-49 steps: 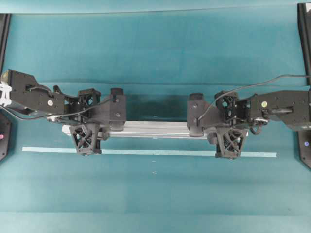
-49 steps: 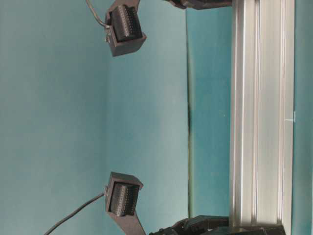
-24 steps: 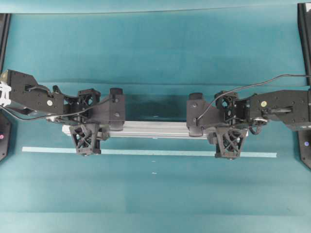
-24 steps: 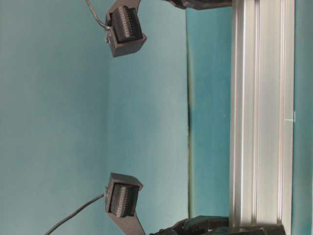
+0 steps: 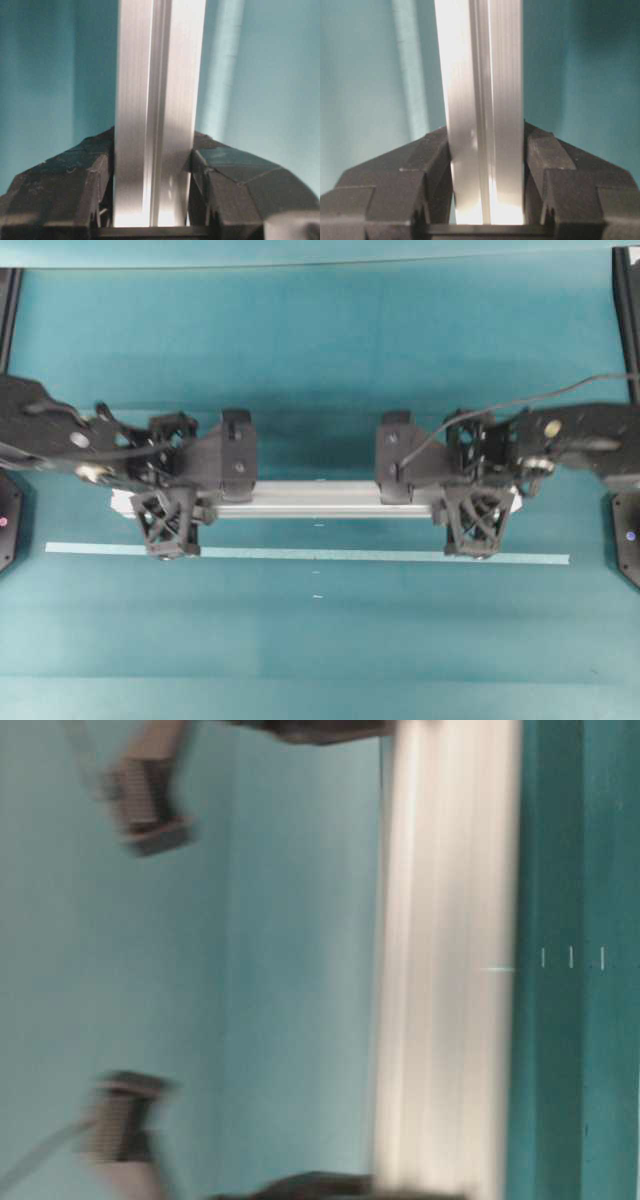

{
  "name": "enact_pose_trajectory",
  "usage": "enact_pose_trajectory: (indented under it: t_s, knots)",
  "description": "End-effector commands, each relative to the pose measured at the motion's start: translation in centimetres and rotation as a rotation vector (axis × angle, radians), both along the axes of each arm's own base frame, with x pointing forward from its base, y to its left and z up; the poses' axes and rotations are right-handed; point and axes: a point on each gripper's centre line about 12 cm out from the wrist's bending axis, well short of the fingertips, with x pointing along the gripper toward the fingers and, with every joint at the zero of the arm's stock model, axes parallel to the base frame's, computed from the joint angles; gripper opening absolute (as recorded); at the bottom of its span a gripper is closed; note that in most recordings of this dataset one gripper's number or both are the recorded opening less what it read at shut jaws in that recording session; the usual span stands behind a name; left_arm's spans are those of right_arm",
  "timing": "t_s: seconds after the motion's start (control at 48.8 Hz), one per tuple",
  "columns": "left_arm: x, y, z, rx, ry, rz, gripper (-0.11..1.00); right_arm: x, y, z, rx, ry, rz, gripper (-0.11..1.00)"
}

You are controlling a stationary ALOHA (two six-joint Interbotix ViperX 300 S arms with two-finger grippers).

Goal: Lift the metal rail with both hands and move it towards you.
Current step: 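Lift the rail with both grippers and pull it toward the robot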

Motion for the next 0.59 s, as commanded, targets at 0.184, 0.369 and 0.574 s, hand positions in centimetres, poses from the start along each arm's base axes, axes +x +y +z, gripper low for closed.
enact_pose_trajectory:
  t_s: [0.184,0.369,0.574]
  knots:
    - [-0.6,-0.1,8.2,0.001,-0.079,0.010,0.31,0.3,0.3,7.4,0.032,0.026,-0.057,0.40]
    - [-0.8,-0.2,11.5,0.000,-0.091,0.011,0.31,0.3,0.4,10.9,0.043,0.052,-0.091,0.40]
    - [-0.9,-0.2,15.1,0.001,-0.074,0.014,0.31,0.2,0.7,14.7,0.049,0.069,-0.114,0.40]
